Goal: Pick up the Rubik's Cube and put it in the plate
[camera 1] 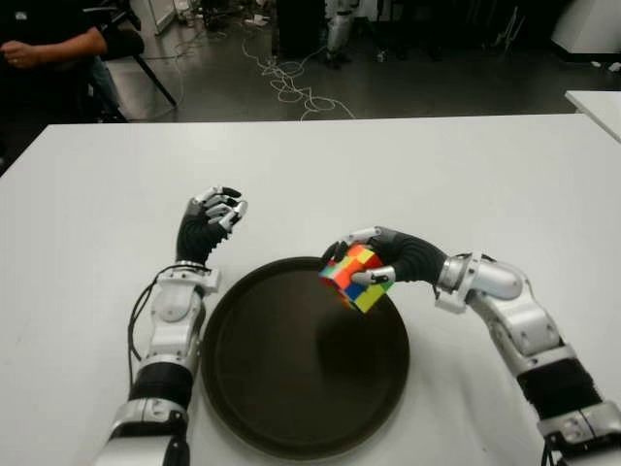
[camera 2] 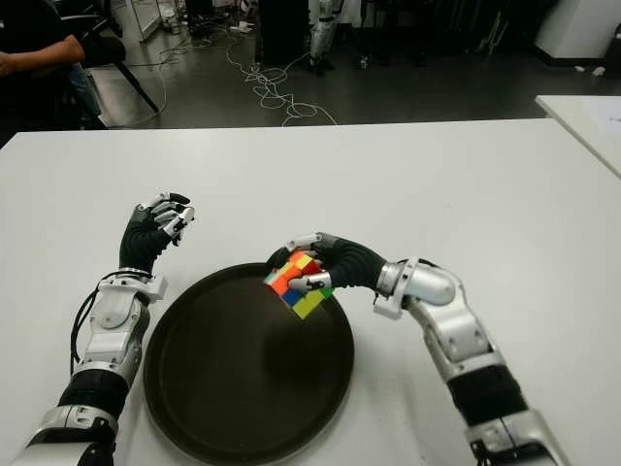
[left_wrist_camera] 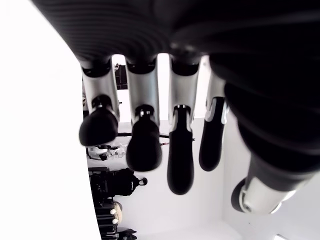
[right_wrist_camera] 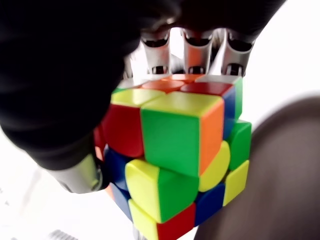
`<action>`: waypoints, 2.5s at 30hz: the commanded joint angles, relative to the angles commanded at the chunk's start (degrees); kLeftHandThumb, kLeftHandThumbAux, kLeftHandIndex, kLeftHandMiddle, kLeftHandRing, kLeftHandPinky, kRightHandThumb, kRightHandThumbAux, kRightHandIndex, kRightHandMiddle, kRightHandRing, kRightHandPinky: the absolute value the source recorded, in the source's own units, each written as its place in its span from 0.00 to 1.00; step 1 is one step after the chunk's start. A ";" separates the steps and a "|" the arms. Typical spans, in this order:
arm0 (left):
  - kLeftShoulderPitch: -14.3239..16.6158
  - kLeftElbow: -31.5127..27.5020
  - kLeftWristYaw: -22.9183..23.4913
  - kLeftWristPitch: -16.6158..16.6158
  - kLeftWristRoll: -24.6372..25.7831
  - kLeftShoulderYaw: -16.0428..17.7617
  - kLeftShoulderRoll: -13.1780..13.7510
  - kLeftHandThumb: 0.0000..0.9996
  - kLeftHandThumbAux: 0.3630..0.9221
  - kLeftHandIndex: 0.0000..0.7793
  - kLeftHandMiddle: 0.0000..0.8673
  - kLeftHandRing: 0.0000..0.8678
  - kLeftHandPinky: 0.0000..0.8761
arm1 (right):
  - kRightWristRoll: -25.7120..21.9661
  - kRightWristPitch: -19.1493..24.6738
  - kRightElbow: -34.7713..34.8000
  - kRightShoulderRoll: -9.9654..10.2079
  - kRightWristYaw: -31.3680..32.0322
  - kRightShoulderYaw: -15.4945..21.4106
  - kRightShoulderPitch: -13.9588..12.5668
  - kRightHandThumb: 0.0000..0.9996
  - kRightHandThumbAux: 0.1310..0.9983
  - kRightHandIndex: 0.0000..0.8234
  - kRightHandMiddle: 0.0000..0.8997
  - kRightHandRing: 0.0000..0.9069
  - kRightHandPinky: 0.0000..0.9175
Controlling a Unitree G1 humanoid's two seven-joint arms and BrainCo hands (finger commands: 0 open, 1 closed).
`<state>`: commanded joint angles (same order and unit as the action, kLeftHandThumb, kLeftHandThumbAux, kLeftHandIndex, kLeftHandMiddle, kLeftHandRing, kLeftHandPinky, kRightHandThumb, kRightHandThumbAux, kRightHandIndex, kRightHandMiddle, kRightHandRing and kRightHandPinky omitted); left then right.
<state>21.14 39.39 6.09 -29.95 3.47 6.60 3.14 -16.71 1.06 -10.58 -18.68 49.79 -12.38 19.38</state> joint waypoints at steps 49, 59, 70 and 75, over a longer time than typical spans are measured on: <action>-0.70 -1.48 0.81 0.36 0.16 -0.14 -0.03 0.85 0.53 0.54 0.66 0.84 0.87 | 30.11 -36.36 -10.77 5.08 -29.90 -2.19 -2.84 0.83 0.64 0.48 0.55 0.58 0.57; -0.69 -1.34 0.85 -0.54 0.26 -0.11 -0.25 0.85 0.53 0.55 0.67 0.85 0.89 | 30.46 -42.38 -14.54 4.97 -29.81 -3.65 -1.60 0.83 0.64 0.48 0.56 0.59 0.59; -0.96 -2.10 1.42 0.31 0.94 -0.20 -0.45 0.85 0.53 0.55 0.67 0.85 0.89 | 30.58 -44.19 -15.59 4.68 -28.88 -4.71 -1.02 0.83 0.64 0.49 0.56 0.60 0.58; -1.08 -2.41 1.06 0.79 0.65 -0.26 -0.46 0.85 0.53 0.54 0.66 0.85 0.89 | 30.17 -44.02 -15.40 4.53 -28.25 -5.04 -1.05 0.83 0.64 0.49 0.56 0.60 0.58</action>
<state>20.06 36.97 7.14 -29.16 4.12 6.34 2.68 13.46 -42.96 -25.98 -14.14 21.54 -17.42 18.33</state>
